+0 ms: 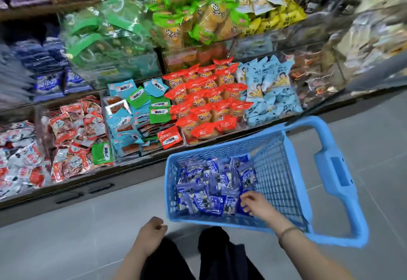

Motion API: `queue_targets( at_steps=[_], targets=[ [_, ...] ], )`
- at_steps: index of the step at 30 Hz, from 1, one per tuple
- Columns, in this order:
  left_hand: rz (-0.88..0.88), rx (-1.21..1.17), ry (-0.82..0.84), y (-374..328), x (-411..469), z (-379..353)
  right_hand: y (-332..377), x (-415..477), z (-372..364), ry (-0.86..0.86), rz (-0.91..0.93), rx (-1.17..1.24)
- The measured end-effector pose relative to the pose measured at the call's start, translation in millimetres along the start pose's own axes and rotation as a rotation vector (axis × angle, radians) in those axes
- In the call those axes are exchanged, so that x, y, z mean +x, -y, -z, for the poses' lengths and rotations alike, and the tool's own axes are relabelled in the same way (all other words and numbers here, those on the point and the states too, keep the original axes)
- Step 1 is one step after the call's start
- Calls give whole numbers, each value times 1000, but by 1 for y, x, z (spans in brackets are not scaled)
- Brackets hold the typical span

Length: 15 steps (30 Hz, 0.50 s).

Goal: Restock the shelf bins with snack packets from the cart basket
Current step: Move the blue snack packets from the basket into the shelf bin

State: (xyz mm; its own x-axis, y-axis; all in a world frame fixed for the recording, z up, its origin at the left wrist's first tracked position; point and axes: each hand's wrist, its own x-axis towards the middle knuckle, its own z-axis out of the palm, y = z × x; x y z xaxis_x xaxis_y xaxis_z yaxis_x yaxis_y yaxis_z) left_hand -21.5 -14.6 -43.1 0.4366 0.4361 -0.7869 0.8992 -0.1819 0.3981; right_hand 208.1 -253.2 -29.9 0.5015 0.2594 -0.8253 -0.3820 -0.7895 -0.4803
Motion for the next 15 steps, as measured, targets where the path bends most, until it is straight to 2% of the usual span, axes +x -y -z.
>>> queue_targets(
  at_steps=[5, 8, 11, 15],
  targets=[
    [92, -171, -103, -21, 33, -23, -6, 37, 5, 87, -91, -145],
    [110, -250, -222, -27, 59, -37, -14, 64, -11, 122, -72, -305],
    [97, -320, -359, -31, 86, -49, -14, 93, -39, 195, -49, -353],
    [81, -319, -441, -27, 117, -63, -10, 129, -81, 256, -10, -386]
  ],
)
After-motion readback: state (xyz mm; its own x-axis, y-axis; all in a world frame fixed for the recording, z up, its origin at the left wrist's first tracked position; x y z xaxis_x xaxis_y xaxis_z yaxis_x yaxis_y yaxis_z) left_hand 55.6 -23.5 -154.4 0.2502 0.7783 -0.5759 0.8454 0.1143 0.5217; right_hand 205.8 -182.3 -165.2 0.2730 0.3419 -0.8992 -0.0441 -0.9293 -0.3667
